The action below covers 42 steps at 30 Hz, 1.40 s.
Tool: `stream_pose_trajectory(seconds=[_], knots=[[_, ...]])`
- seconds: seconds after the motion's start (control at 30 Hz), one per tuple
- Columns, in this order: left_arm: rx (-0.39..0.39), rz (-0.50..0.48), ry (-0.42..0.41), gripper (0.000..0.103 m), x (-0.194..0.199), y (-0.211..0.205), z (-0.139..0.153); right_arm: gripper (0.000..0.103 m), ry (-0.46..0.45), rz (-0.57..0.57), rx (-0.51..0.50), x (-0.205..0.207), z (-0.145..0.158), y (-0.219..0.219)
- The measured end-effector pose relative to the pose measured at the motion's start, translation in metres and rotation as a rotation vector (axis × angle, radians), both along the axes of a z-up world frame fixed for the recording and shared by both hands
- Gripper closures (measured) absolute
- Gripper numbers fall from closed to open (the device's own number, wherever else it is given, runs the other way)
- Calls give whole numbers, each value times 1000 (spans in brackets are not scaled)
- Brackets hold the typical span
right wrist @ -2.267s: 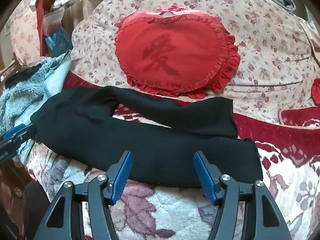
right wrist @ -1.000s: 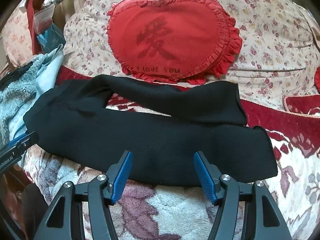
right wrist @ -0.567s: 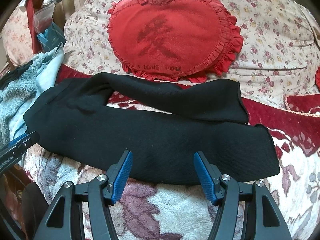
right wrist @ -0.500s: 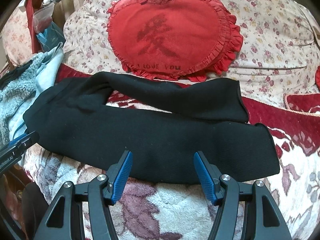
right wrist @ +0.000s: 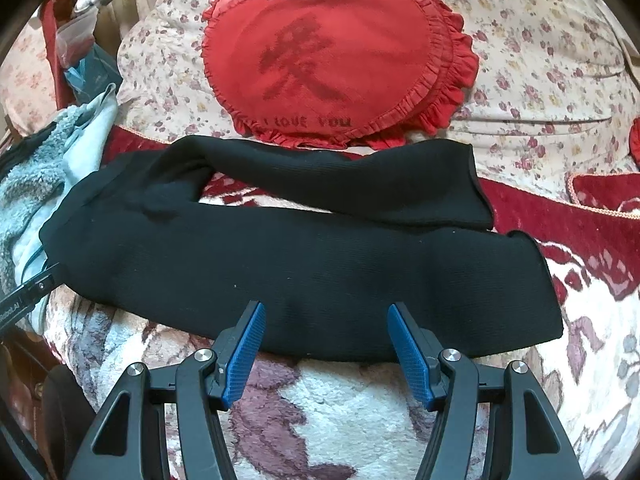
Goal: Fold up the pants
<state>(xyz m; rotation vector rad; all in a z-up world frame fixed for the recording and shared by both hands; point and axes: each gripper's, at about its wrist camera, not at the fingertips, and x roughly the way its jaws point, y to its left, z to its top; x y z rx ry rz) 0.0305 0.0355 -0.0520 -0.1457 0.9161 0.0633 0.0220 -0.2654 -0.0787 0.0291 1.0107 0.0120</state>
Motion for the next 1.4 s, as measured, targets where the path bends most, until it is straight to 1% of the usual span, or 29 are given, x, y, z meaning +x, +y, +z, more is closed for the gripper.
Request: stream_pose_trajectory(seconds=[0.5, 0.77, 0.9, 0.97, 1.13, 1.3, 1.4], knots=[[-19, 48, 33, 46, 6, 21, -10, 41, 34, -25, 3, 3, -8, -13], [-20, 63, 42, 46, 9, 26, -13, 41, 41, -31, 3, 4, -10, -15], [-30, 70, 46, 46, 9, 29, -14, 41, 28, -39, 6, 1, -7, -19], [-45, 77, 52, 46, 9, 34, -14, 41, 20, -52, 7, -2, -5, -25], [-123, 122, 63, 46, 7, 52, -16, 41, 26, -97, -2, -10, -3, -47], [-116, 163, 70, 46, 8, 62, -20, 41, 38, -153, 16, -19, -4, -73], [-146, 181, 77, 46, 9, 67, -22, 41, 42, -173, 19, -22, -5, -83]])
